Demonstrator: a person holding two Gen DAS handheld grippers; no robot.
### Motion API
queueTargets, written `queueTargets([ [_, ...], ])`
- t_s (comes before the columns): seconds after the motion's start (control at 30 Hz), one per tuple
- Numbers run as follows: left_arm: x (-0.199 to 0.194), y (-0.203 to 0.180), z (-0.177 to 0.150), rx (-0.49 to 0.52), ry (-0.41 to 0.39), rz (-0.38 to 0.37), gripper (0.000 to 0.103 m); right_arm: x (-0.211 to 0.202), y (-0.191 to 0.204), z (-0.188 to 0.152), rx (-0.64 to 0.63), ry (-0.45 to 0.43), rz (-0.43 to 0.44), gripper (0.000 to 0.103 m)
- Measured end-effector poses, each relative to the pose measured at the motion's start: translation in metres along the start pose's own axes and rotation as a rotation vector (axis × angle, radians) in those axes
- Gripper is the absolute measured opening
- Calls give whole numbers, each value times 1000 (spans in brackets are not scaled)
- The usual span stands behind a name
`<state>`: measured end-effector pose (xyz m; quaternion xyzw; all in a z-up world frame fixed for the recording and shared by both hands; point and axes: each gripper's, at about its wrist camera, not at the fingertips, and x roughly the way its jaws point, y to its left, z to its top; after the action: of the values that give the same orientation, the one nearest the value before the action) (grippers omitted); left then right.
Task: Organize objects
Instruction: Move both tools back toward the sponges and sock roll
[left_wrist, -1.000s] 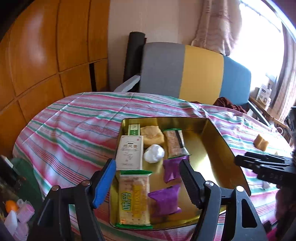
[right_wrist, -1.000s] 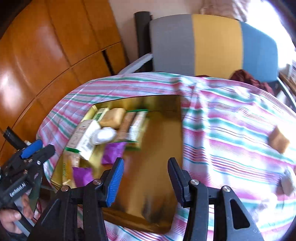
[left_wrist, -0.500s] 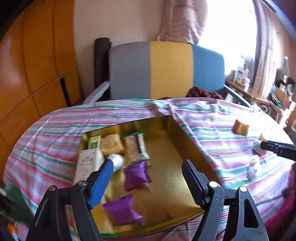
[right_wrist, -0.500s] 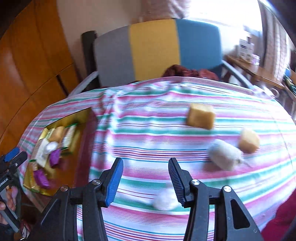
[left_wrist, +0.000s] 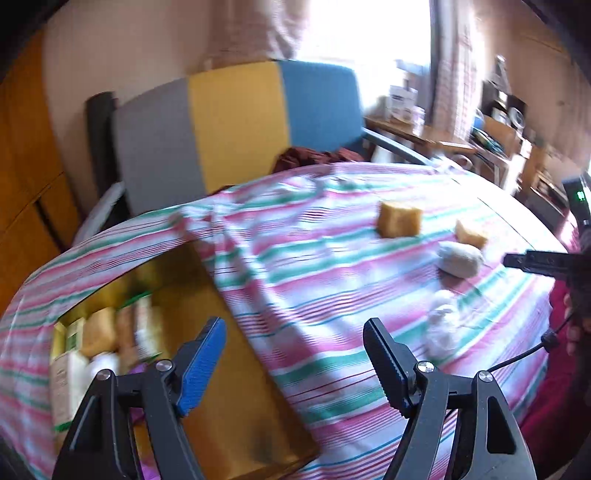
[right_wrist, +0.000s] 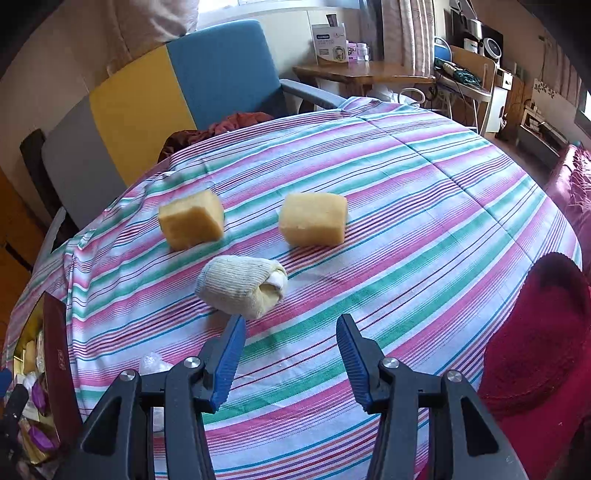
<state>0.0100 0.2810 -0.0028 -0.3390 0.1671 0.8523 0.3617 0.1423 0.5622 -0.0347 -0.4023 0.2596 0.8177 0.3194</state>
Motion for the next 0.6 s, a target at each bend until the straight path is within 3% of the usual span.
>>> queueTargets([
  [0.27,49,-74,17,110,74,-181,77,5,-5,0,37,20,11,52],
  [0.5,93,-125,12,211,161,-236,76,11,-11,1,77,44,25,52],
  [0.53,101,-129,10,217,179,-244,67,11,-11,2,79,47,27,52],
  [0.57,109,-133,7,227,202,-246,50,12,-12,2,82,50,28,52],
  [0.6,116,-136,3,239,229,-249,39,13,-12,2,84,53,29,52],
])
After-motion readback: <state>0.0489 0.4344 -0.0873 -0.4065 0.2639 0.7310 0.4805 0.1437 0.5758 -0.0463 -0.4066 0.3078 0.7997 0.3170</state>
